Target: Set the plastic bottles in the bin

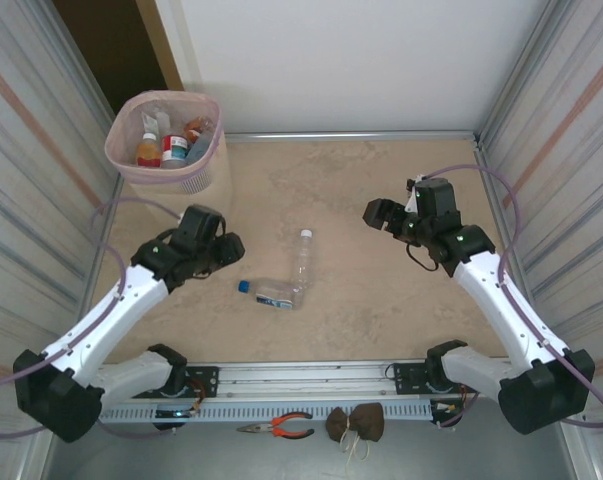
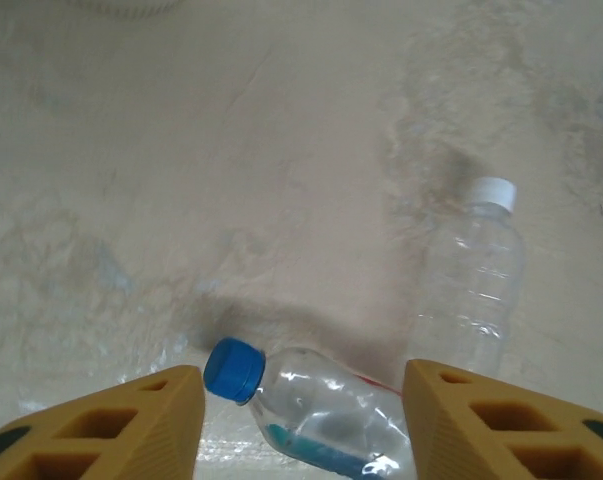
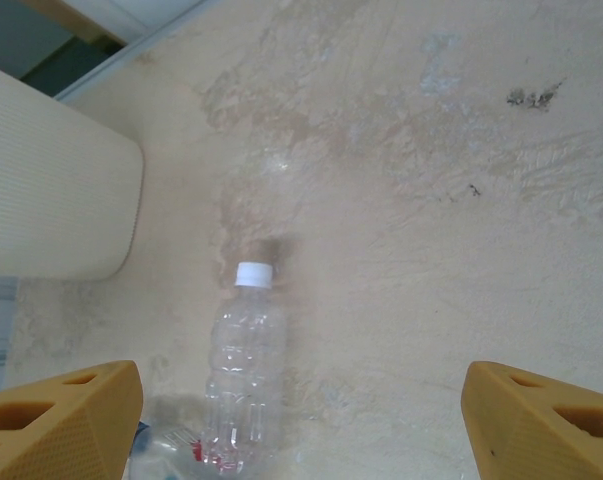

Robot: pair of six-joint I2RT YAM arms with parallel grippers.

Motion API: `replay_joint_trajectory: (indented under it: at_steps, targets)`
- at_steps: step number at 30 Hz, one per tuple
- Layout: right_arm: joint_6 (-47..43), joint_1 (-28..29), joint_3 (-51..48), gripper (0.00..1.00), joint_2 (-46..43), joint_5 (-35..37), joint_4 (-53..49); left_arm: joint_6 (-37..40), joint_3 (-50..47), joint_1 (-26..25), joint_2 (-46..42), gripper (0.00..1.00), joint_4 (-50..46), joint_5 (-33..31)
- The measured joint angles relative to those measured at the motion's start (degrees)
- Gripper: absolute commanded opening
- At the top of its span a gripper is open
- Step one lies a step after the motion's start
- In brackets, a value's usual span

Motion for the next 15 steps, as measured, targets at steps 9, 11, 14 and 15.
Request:
replay_joint_trajectory:
  at_steps: [9,11,14,15]
  targets:
    - [0.0,0.1,0.0,0.82,0.7,-0.9,0.3,-20.5,-17.6,0.0,-3.5,0.62,10.7,1.2]
    - [0.0,0.1,0.0,0.82,0.7,-0.9,0.3,-24.4,-20.6,0.0,-3.5,0.63,14.3,2.0]
    - [0.0,0.1,0.0,0.82,0.7,-0.9,0.3,-29.0,-24.8,-0.1,-3.3,0.64,19.6,3.5]
    - [0.0,0.1,0.0,0.82,0.7,-0.9,0.3,-30.3,-25.7,-0.1,-3.0,0.64,20.8,3.8]
